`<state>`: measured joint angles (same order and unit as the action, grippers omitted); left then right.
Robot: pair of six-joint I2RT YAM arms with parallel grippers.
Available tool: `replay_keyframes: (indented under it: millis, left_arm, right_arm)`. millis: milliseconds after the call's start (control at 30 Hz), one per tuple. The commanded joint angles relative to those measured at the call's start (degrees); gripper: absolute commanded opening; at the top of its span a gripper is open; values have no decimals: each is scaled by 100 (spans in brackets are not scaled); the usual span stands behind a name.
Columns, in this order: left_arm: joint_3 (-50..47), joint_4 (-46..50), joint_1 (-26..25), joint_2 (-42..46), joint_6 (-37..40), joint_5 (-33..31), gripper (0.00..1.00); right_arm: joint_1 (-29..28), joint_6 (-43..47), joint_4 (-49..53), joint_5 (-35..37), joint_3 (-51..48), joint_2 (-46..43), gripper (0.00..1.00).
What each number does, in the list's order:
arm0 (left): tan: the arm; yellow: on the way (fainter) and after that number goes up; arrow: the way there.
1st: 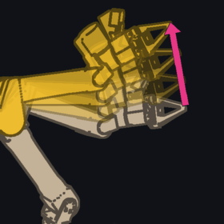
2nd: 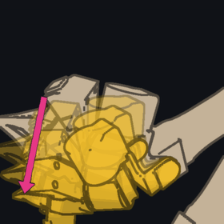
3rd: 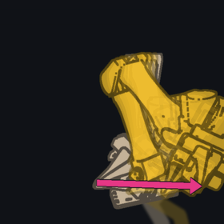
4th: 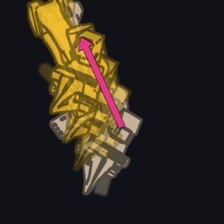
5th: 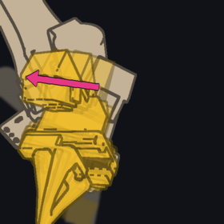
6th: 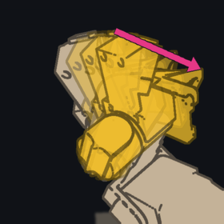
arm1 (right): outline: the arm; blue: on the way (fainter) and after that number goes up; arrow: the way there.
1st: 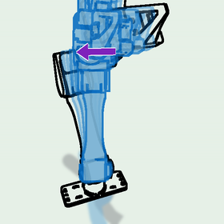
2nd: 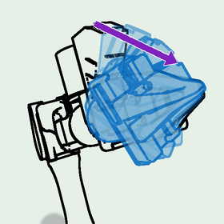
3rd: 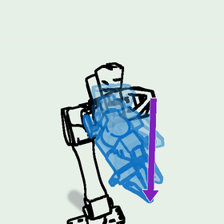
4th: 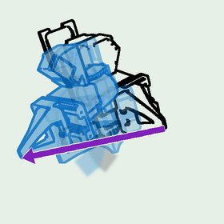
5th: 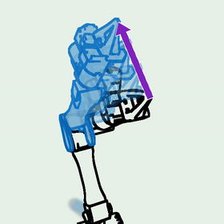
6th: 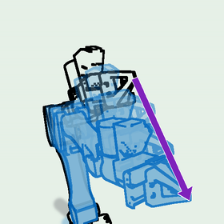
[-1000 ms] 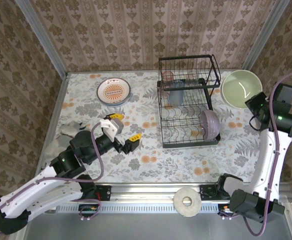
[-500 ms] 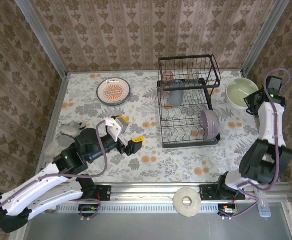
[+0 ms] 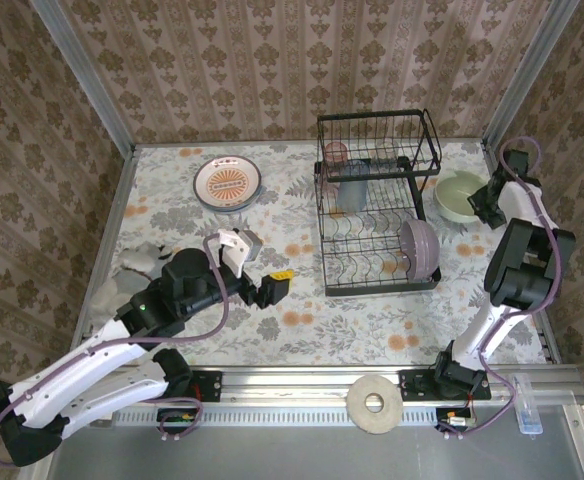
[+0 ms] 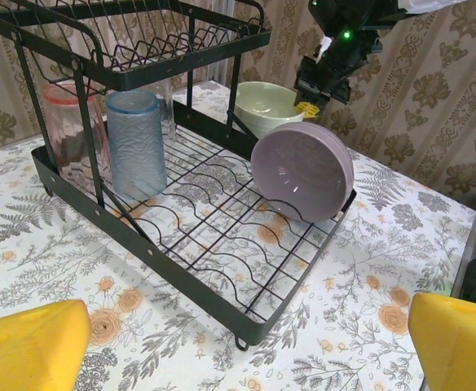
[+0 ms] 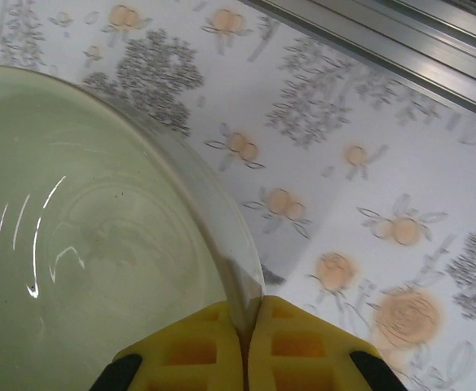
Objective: Unload the mixed dishes from the dish rack
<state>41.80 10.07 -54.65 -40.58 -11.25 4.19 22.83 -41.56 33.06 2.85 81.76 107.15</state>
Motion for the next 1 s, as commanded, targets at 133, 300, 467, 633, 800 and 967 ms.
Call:
replay_keyframes:
  millis: [133,300,467,633,800,967]
  left_arm:
    - [208,-195,69,-29,-262,175,100]
    - [208,-198,104,-60,-316,181,100]
    - [157,-220,118,-94,-342,67,100]
    - [77,-312,128,-170,-312,-54,100]
    - [40,-242,139,-257,-244,-41,100]
    - [106,-22,151,-418,-198,-179,100]
  right_arm:
    - [-217,0,-358,-71,796,393,0]
    - [-286,-19,-379,-135,856,611,0]
    - [-349,29,-314,-170,969,756,0]
    - [-382,16,-279,-196,970,807,2]
    - [-381,8,-309,-254,888,689,27]
    - [-384,25,-305,-357,851,538,45]
